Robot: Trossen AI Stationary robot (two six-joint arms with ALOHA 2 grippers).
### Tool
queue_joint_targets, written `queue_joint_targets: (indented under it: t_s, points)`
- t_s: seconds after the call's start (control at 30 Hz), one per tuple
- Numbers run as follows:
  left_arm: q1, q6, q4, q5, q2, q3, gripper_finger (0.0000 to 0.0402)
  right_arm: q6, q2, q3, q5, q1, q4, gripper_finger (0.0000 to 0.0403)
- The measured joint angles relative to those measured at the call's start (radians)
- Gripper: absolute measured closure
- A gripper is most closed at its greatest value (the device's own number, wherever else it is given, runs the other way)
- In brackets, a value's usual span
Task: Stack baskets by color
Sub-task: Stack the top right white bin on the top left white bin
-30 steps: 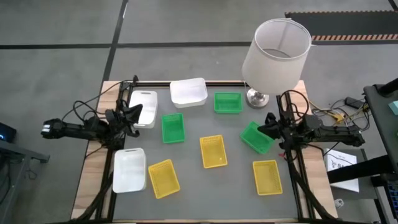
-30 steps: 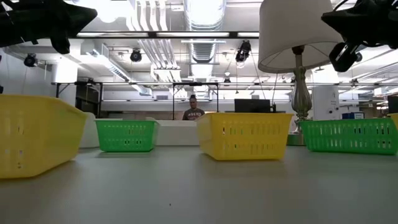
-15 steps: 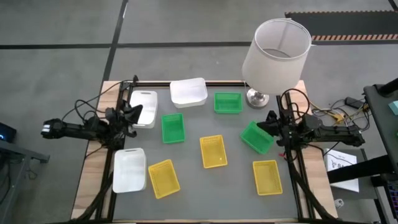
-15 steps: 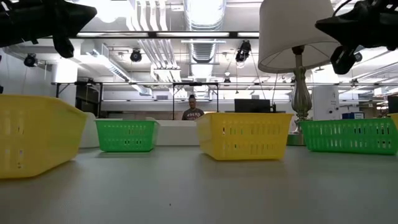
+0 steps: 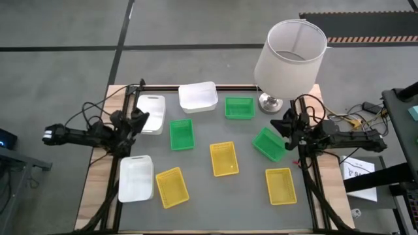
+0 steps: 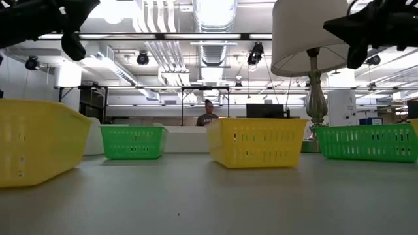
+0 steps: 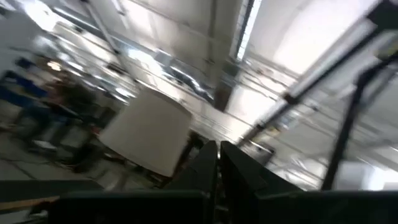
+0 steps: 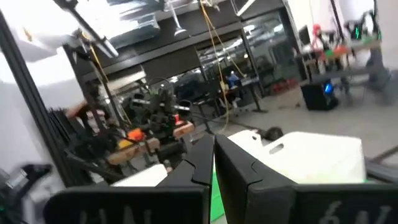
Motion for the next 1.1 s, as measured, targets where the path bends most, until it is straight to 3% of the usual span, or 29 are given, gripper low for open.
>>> queue_joint_targets:
  t_s: [0.2,0.47,0.7,1.1]
  points:
    - [0.0,-0.025,0.002,0.003,0.075,0.027,0.0398,-0.246,0.099,0.0,-0.002,0.0,0.169,0.0394]
    - [0.0,-0.027,0.017,0.002,0.177,0.074,0.0398,-0.422,0.207,0.0,-0.039,0.0,0.428,0.0394]
    - [0.001,-0.027,0.051,0.001,0.268,0.124,0.0398,-0.468,0.28,0.0,-0.081,0.0,0.558,0.0394]
    - [0.0,-0.025,0.049,0.002,0.43,0.193,0.0398,-0.4,0.51,0.134,-0.214,0.0,0.541,0.0394]
